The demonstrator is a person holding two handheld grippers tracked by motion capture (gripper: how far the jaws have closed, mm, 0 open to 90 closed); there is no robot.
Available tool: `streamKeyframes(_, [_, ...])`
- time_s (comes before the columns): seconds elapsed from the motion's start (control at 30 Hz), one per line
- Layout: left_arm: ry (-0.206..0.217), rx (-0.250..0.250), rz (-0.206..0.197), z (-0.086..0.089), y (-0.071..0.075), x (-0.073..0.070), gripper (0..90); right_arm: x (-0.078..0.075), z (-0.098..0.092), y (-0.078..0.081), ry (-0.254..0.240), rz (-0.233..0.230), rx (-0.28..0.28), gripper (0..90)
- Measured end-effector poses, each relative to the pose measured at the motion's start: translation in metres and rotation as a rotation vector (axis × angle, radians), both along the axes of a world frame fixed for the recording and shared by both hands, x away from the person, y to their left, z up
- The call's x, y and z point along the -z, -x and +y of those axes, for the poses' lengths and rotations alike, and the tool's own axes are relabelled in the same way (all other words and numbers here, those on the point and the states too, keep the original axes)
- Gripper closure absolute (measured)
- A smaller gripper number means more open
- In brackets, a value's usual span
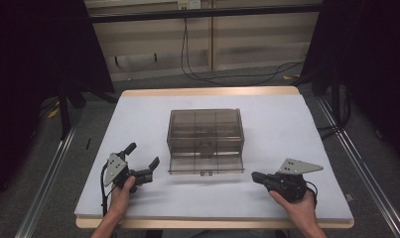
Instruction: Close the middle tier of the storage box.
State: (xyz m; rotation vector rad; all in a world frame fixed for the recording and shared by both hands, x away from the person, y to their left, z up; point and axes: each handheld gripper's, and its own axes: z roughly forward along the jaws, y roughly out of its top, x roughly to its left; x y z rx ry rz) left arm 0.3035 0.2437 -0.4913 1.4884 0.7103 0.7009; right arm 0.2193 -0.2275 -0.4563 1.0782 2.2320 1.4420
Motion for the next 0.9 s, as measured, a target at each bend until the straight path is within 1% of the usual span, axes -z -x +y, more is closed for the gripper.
streamKeyframes(0.1, [0.001, 0.0, 0.0, 0.0, 0.0, 0.0, 0.9, 0.0, 0.003, 0.0, 0.003, 0.001, -0.016, 89.5])
streamKeyframes(0.13, [0.001, 0.0, 0.001, 0.0, 0.0, 0.0, 0.9, 0.0, 0.005, 0.0, 0.005, 0.002, -0.029, 90.0])
streamKeyframes(0.33, [0.003, -0.001, 0.002, 0.0, 0.0, 0.0, 0.9, 0.0, 0.011, 0.001, 0.007, 0.01, -0.052, 90.0])
streamKeyframes(0.4, [0.003, -0.001, 0.002, 0.0, 0.0, 0.0, 0.9, 0.0, 0.015, 0.001, 0.012, 0.008, -0.069, 90.0])
streamKeyframes(0.43, [-0.003, 0.0, -0.003, 0.0, 0.0, 0.0, 0.9, 0.0, 0.015, 0.001, 0.012, 0.008, -0.069, 90.0])
streamKeyframes(0.53, [0.0, -0.003, -0.001, 0.0, 0.0, 0.0, 0.9, 0.0, 0.02, 0.001, 0.005, 0.006, -0.081, 90.0])
streamKeyframes(0.77, [0.0, -0.003, 0.0, 0.0, 0.0, 0.0, 0.9, -0.001, 0.029, 0.001, -0.006, 0.01, -0.084, 90.0])
streamKeyframes(0.8, [0.001, 0.0, 0.001, 0.0, 0.0, 0.0, 0.9, -0.001, 0.033, 0.001, -0.004, 0.013, -0.093, 90.0])
streamKeyframes(0.9, [0.0, -0.003, -0.001, 0.0, 0.0, 0.0, 0.9, -0.001, 0.036, 0.0, -0.004, 0.017, -0.105, 90.0])
